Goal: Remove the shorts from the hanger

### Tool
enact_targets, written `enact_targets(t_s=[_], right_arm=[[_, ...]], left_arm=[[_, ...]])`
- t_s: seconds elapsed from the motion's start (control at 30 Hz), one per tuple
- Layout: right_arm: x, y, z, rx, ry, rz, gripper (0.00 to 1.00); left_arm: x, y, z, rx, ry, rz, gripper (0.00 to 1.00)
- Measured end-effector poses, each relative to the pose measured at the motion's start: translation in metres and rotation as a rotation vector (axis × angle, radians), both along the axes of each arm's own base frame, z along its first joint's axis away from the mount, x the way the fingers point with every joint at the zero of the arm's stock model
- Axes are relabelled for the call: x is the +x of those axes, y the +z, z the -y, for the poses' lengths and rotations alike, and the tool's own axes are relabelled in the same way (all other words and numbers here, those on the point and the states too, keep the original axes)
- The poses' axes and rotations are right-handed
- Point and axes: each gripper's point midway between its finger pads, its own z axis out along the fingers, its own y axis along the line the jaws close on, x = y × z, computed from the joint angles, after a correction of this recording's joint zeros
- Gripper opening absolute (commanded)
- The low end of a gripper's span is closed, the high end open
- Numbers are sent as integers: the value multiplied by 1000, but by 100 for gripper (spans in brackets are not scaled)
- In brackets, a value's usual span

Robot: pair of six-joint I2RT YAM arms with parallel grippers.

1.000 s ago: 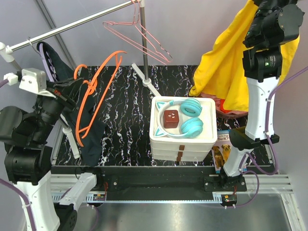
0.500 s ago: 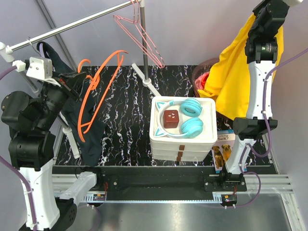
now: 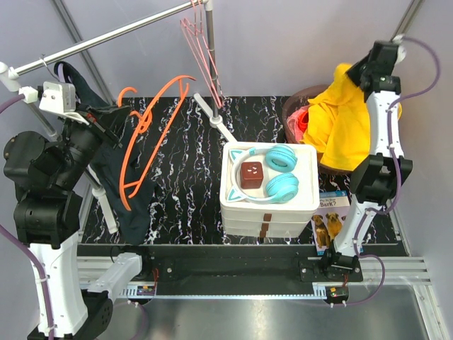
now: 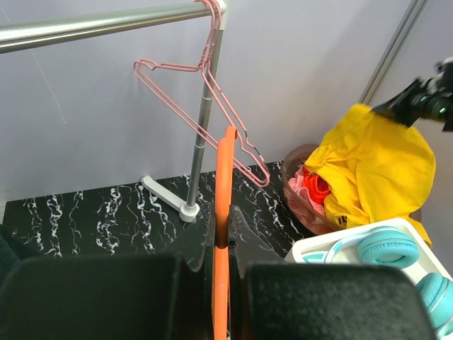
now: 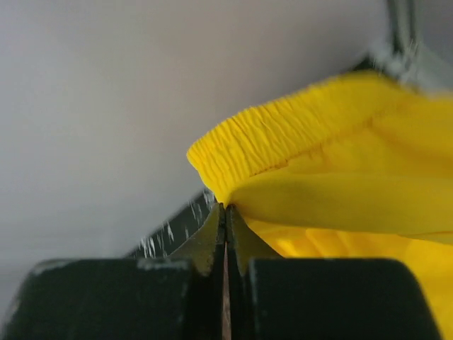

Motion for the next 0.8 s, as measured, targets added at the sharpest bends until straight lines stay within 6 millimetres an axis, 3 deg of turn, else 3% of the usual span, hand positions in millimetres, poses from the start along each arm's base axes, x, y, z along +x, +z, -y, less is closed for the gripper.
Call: enact_targets(t_s=[0.1,0.17,0.2,0.23,0.3,0.33,0.37,0.47,0.57,0.67,0.8], right_arm=[[-9,-83,-28,128,100,-192,8],[-26,-140,-45,196,151,-354,22],[-34,-162,-49,215,164,-427,27],[-39,-179,-53,224,177,-487,41],[-47,-199,-55,220,195,-574,59],[-50,-202,-55,216,198,-599,72],[-54,-202,-54,203,208,-621,78],[-61,-187,-54,182,219,-632,87],[-75,-171,-58,156,223,-642,89],[-96,-160,-74,142,253,-645,92],[-132,-169,-110,169,336,-651,93]], left_arm=[[-2,0,1,-13,-7,-2,0],[-4,-2,2,-18,-14,-5,0],[-4,-2,3,-19,-17,-7,0],[-5,-3,3,-21,-19,-8,0],[-6,-2,4,-26,-26,-10,0],[-7,-2,5,-28,-30,-10,0],[-7,-2,6,-32,-35,-11,0],[-8,-2,8,-38,-48,-9,0],[-7,-4,9,-45,-53,-13,0],[-8,-7,9,-50,-54,-20,0],[-13,-6,9,-53,-54,-11,0]])
